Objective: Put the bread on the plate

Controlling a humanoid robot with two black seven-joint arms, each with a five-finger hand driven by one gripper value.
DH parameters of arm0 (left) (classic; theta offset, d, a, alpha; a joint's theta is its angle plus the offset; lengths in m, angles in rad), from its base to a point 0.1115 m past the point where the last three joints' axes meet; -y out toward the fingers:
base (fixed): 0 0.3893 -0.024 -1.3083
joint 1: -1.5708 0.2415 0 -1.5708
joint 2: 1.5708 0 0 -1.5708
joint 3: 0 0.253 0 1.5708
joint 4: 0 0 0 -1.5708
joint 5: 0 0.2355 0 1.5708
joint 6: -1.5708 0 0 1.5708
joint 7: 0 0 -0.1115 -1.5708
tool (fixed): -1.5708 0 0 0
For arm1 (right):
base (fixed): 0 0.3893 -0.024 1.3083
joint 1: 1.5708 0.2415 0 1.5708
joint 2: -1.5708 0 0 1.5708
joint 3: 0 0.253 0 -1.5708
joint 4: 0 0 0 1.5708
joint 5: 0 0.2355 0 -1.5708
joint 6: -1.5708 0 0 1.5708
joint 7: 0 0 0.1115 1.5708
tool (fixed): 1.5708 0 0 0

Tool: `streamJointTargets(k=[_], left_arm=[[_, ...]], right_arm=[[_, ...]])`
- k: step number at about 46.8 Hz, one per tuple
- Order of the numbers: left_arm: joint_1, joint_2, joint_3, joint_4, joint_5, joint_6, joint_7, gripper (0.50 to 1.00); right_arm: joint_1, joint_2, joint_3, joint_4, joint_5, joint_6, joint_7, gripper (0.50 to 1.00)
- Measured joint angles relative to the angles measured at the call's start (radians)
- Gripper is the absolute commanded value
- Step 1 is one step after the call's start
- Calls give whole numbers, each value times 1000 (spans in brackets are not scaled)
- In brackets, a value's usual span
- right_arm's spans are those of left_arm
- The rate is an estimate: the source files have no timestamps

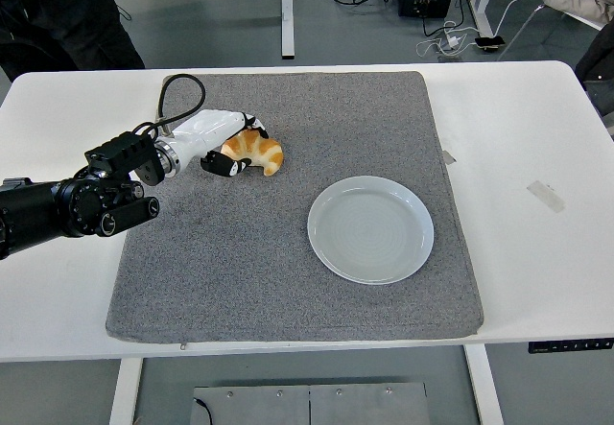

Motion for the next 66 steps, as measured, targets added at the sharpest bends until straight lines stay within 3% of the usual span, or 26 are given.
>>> streamJointTargets(k=[18, 26, 35, 42, 58, 66], left_arm=[[-95, 31, -76, -8, -4, -1, -10, 500], [-141, 33, -83, -28, 21, 0, -50, 500], [-167, 67, -156, -103, 108, 11, -92, 500], [-168, 100, -259, -169, 206, 22, -95, 500], [-175, 85, -288, -266, 298, 31, -94, 500], [-172, 39, -314, -325, 370, 35, -92, 500]], right_arm=[[0, 0, 0, 0, 0, 0, 0, 1000], [0, 0, 0, 0, 0, 0, 0, 1000], [0, 0, 0, 0, 0, 0, 0, 1000], [0, 0, 0, 0, 0, 0, 0, 1000], [-1, 0, 0, 0, 0, 0, 0, 1000], [0, 0, 0, 0, 0, 0, 0, 1000]])
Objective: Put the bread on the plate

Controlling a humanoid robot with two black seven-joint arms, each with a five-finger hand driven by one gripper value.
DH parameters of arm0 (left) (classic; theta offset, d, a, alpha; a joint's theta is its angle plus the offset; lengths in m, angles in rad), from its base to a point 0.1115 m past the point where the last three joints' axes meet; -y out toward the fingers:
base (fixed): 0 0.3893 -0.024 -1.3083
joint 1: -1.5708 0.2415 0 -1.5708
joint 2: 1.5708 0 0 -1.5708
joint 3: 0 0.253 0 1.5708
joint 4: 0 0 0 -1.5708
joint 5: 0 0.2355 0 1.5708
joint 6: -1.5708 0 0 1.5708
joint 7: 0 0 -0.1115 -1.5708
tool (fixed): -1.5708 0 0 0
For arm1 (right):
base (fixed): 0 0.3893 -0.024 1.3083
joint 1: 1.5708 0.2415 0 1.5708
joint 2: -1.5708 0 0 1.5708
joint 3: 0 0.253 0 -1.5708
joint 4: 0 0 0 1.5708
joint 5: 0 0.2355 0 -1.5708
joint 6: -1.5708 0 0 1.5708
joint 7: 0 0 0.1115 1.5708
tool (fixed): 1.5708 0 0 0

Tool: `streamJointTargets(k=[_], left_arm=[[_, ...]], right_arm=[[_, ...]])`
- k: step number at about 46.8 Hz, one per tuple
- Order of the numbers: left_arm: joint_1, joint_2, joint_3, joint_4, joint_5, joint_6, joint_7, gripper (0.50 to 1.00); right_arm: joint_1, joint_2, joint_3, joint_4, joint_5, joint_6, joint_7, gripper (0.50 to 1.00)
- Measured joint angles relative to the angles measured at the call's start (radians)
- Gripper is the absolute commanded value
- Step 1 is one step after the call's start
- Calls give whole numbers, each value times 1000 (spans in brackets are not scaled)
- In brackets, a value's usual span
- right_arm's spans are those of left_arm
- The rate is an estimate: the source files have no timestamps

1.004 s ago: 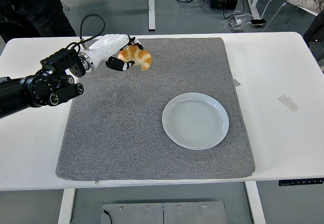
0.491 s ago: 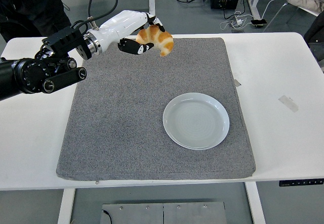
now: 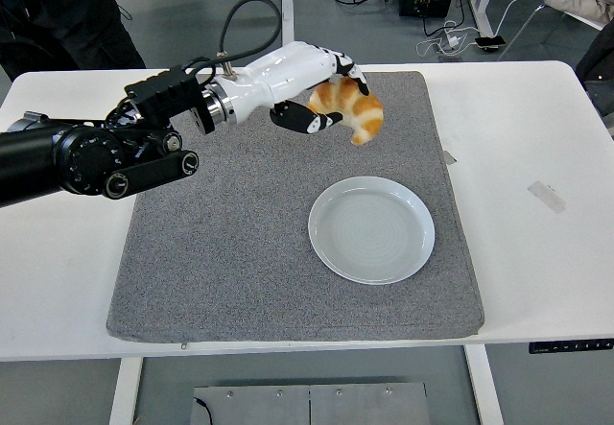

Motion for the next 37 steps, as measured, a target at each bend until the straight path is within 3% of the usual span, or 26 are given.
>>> streamJointTargets(k=[27, 37], left_arm=[[67, -97, 9, -12, 119, 2, 3, 500], [85, -115, 75, 6, 119, 46, 4, 500]], right_arm=[[0, 0, 0, 0, 0, 0, 0, 1000], [0, 0, 0, 0, 0, 0, 0, 1000]])
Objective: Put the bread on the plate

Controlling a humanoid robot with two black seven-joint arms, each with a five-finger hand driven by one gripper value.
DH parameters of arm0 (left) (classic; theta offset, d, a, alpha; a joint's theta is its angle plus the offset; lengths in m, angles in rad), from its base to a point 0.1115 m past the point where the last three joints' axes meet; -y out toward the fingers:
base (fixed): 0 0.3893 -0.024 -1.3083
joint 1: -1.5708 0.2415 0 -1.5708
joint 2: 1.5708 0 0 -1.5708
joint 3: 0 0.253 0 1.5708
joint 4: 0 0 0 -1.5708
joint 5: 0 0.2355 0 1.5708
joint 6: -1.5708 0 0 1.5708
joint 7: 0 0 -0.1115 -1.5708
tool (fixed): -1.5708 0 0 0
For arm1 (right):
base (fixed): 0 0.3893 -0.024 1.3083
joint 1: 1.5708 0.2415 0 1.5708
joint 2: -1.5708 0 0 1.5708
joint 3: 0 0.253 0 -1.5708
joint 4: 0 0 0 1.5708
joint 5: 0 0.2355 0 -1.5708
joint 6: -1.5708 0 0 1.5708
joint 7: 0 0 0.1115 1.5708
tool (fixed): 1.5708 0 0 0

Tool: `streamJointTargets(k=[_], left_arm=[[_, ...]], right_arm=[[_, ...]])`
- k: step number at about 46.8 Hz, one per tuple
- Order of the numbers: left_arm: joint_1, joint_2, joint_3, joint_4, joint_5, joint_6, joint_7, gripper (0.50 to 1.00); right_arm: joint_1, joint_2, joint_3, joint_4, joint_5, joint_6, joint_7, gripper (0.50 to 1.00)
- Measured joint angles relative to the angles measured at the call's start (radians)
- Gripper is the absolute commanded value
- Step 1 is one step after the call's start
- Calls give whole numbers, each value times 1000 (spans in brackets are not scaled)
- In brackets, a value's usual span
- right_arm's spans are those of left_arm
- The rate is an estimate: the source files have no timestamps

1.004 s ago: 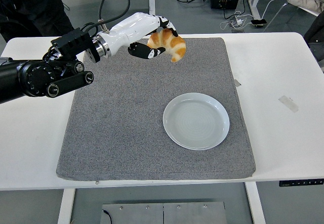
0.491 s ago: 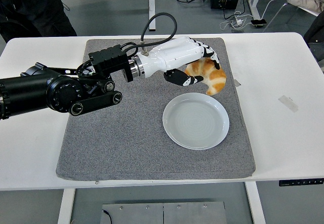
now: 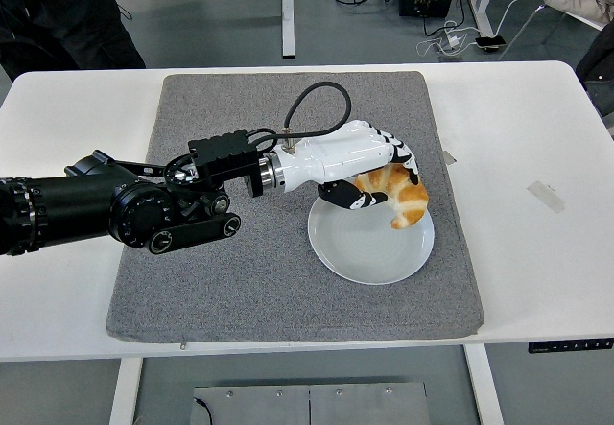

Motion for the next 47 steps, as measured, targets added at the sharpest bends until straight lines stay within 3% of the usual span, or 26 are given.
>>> streamJointTargets(k=[8, 47], left_arm=[[33, -35, 31, 74, 0, 18, -1, 500], [95, -37, 106, 104, -3, 70, -3, 500]], right_arm=[[0, 0, 0, 0, 0, 0, 0, 1000], [0, 0, 0, 0, 0, 0, 0, 1000]])
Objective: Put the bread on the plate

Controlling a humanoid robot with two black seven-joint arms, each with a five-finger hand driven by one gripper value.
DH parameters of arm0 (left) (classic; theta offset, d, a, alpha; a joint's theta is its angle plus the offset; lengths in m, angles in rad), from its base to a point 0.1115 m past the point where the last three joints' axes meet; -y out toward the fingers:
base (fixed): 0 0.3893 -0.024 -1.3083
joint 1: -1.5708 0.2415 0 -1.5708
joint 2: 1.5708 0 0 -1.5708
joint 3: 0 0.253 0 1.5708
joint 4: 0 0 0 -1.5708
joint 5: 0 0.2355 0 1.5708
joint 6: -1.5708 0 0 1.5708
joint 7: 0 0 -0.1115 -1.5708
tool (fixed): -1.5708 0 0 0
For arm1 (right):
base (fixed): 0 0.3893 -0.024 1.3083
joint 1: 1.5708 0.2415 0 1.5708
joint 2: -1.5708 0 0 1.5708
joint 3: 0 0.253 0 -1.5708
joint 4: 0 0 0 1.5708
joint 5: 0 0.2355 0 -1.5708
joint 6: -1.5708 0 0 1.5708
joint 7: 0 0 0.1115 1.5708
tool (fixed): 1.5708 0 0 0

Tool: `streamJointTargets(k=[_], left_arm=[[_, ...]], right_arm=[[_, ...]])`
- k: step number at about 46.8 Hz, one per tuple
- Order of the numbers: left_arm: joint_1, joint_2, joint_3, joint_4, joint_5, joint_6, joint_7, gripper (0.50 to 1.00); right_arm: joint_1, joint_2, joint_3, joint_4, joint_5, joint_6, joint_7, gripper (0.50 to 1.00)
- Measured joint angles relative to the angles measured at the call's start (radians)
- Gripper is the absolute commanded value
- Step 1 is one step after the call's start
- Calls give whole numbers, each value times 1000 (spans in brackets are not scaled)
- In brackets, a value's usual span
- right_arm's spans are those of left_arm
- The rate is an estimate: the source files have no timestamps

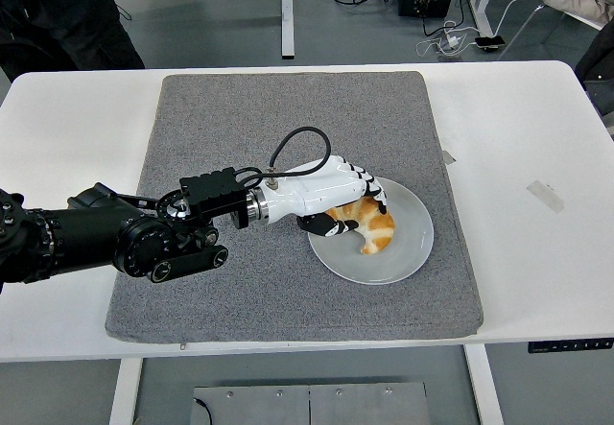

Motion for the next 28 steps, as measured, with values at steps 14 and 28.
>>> streamJointTargets(k=[14, 28], left_arm=[[13, 1, -1, 0, -12, 0, -3, 826], [1, 5, -12, -15, -19, -3, -27, 961]], right_arm=[[0, 0, 0, 0, 0, 0, 0, 1000], [0, 0, 0, 0, 0, 0, 0, 1000]])
